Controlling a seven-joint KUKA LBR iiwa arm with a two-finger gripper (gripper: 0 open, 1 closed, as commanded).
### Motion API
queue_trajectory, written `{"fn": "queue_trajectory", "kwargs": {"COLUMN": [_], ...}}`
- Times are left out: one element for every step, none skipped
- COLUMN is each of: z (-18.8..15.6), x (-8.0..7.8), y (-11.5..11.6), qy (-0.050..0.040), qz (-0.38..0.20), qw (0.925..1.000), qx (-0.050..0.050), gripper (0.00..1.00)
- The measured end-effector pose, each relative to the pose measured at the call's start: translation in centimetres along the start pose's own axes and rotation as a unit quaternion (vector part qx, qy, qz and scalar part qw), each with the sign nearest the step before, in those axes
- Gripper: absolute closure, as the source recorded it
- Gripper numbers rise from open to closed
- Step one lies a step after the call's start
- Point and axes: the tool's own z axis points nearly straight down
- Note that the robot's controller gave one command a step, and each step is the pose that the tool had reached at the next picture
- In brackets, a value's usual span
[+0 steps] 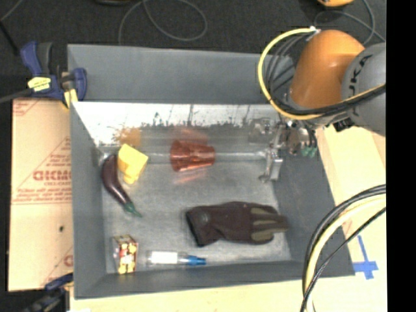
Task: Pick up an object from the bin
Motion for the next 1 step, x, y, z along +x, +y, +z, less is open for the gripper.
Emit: {"fn": "queue_trajectory", "kwargs": {"z": [-0.54], "x": [-0.13], "y": [0.02], "qy": [-0.0038], "qz": [-0.001], "qw": [1.0], "qx": [0.001], "gripper": [0.0]}}
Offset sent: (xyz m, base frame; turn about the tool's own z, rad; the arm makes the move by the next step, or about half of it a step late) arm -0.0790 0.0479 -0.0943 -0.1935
